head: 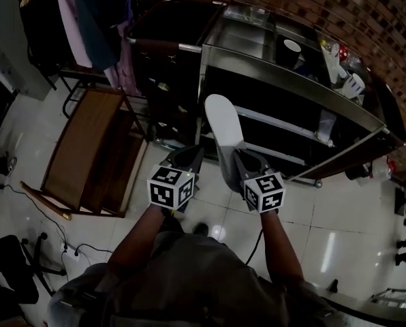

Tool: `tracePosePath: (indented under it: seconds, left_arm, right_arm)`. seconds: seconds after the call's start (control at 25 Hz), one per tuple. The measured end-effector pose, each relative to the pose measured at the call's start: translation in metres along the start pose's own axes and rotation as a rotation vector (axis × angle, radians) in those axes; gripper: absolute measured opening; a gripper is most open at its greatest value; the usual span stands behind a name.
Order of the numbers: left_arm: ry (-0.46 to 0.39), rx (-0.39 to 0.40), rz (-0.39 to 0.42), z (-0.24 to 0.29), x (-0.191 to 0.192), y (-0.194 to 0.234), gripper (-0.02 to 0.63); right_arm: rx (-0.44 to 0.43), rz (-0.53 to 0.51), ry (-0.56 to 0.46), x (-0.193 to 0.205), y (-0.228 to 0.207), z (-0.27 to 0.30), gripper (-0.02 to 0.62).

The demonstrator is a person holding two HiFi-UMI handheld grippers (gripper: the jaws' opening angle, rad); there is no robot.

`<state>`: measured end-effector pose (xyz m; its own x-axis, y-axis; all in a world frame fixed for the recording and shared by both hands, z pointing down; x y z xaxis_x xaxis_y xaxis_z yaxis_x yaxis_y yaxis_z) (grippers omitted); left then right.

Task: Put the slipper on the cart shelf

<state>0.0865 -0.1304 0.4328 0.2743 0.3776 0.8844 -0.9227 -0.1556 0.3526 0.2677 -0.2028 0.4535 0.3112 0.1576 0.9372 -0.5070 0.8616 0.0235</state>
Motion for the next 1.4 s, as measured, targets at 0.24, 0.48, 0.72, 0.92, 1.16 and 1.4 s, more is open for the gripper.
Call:
tracePosePath:
  seconds: [0.24, 0.48, 0.72, 0.92, 1.16, 1.4]
  left_arm:
    - [0.069, 0.131, 0.034, 0.049, 0.01, -0.043, 0.008]
    - [0.126, 0.243, 0.07, 0.112, 0.008, -0.063, 0.008]
    - [0.184, 0.35, 0.109, 0.178, -0.003, -0.073, 0.008]
    - [0.229, 0.434, 0.121, 0.22, -0.008, -0.077, 0.008]
    - [0.265, 0.462, 0.12, 0.263, -0.006, -0.087, 0.008]
    - [0.278, 0.415, 0.12, 0.297, -0.001, -0.1, 0.008]
  right_arm:
    - [0.159, 0.083, 0.037, 0.031, -0.049, -0.045, 0.012]
    - [0.286, 0.145, 0.063, 0.047, -0.099, -0.064, 0.012]
    - [0.397, 0.2, 0.083, 0.05, -0.153, -0.062, 0.012]
    - [0.478, 0.24, 0.099, 0.049, -0.19, -0.055, 0.012]
    - [0.543, 0.274, 0.117, 0.055, -0.233, -0.054, 0.012]
    - [0.54, 0.288, 0.115, 0.07, -0.286, -0.045, 0.012]
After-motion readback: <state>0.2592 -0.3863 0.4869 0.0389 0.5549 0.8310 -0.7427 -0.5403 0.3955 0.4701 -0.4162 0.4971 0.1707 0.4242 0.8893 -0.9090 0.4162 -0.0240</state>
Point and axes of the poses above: the fingertips, and each gripper's own axes: z forward along the fingers, y to its left, x out of its underside, the point moved 8 cm from there along -z, backward along the fingers, and after that the axes turned 4 degrees about -z, right-handed, at the moved point
